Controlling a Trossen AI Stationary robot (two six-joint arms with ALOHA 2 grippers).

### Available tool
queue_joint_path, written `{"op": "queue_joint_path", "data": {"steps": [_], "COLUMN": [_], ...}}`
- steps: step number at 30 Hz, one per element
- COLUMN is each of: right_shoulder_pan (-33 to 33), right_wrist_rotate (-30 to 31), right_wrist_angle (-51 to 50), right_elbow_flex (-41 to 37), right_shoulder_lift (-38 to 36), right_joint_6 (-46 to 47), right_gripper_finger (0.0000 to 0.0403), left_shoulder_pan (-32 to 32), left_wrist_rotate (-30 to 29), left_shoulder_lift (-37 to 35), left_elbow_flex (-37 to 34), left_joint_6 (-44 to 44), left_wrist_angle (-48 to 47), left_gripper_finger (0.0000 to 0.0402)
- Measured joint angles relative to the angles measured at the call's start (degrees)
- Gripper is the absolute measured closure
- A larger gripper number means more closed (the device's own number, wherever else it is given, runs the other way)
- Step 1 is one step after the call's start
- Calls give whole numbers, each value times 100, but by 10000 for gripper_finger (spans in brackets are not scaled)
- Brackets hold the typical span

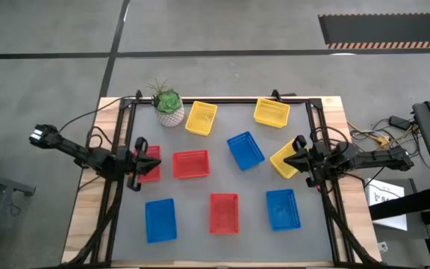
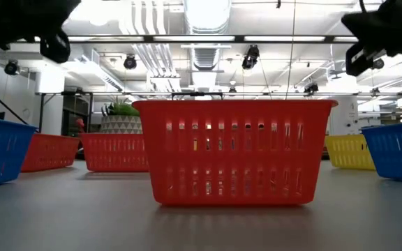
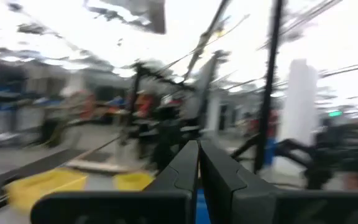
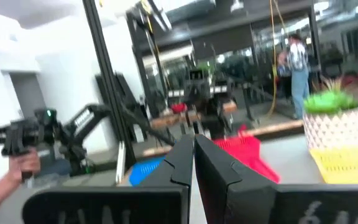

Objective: Stack baskets by color
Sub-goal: Stack the top blue bin on top of the bottom right blue bin

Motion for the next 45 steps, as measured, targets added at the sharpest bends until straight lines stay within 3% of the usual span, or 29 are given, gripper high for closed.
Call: {"op": "queue_joint_path", "data": {"steps": [6,13,24,38,45], "right_shoulder_pan": [0,0,4,260,534], "right_wrist_rotate": [11,146,402,397,386], "right_wrist_angle": [647,1216,1342,1370,73], "right_elbow_flex": [0,0,523,1671,2865], "right_shoulder_lift": [610,1371,2420,4582,5557], "right_joint_6": [-20,-322,-666,-1113,-1470], "right_gripper_finger": [394,394,394,394,394], "left_shoulder_pan": [-6,-4,-2,0,0], "left_wrist_rotate": [780,1057,1044,913,175], "left_shoulder_lift": [653,1604,2732,3185,2966], "left_elbow_flex": [0,354,1154,1563,1545], "left_joint_6": [2,-2,-9,59,791], "left_wrist_angle": [1212,1750,1827,1814,1824], "left_gripper_finger": [402,402,402,402,402]}}
